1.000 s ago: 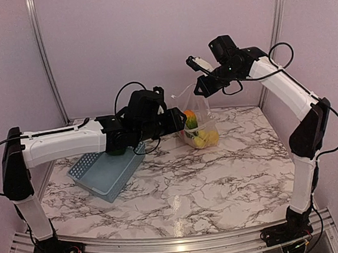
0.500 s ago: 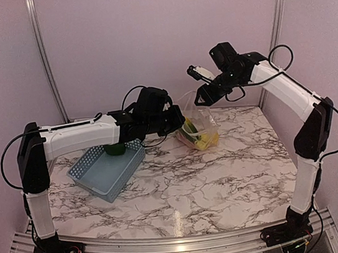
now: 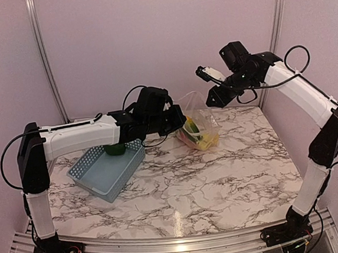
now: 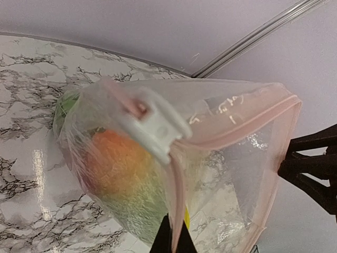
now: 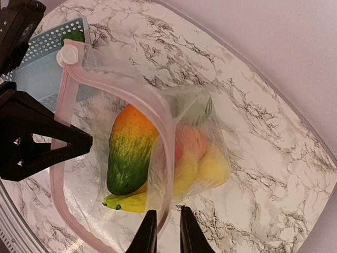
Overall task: Place the food in the zip-top bag and seal the zipper
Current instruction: Pass from the right arm to the left, then adjust the zipper food storage bag at the center of the board.
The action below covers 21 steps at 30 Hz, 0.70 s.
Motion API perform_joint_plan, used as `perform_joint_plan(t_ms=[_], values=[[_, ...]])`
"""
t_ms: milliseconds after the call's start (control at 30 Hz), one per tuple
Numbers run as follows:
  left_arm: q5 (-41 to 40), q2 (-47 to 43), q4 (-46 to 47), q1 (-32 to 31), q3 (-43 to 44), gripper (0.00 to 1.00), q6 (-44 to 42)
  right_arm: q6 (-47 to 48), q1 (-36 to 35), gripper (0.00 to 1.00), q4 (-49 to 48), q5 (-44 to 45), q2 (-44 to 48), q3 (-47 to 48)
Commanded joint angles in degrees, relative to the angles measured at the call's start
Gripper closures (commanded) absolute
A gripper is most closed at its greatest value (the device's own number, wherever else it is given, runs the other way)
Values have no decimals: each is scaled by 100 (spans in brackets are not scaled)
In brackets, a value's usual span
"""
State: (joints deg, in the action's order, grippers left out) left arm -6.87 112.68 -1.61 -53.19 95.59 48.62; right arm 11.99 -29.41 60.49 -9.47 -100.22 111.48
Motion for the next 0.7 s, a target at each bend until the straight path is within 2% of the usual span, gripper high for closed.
perform_joint_plan(t_ms=[0,167,267,367,533,633,667], values=[[106,-134,108,-8,132,100,-81,-36,-38,84,16,228,-14,-83],[142,-139,108,-9,127,100,-85,-6,-21,84,8,269,-123,-106],[200,-163,246,-7,133,100,-87,22,-13,100,15,235,-174,-86],[265,-156,248,-12,294,100,-150,47,25,100,102,236,-235,286],[467,158,-525,39,1361,100,-81,229,165,100,218,626,-421,1835],[574,530,-1125,93,2049,100,-8,227,303,100,218,632,-409,1796],[874,656,-1273,120,2241,100,110,214,335,100,218,618,-384,1646]])
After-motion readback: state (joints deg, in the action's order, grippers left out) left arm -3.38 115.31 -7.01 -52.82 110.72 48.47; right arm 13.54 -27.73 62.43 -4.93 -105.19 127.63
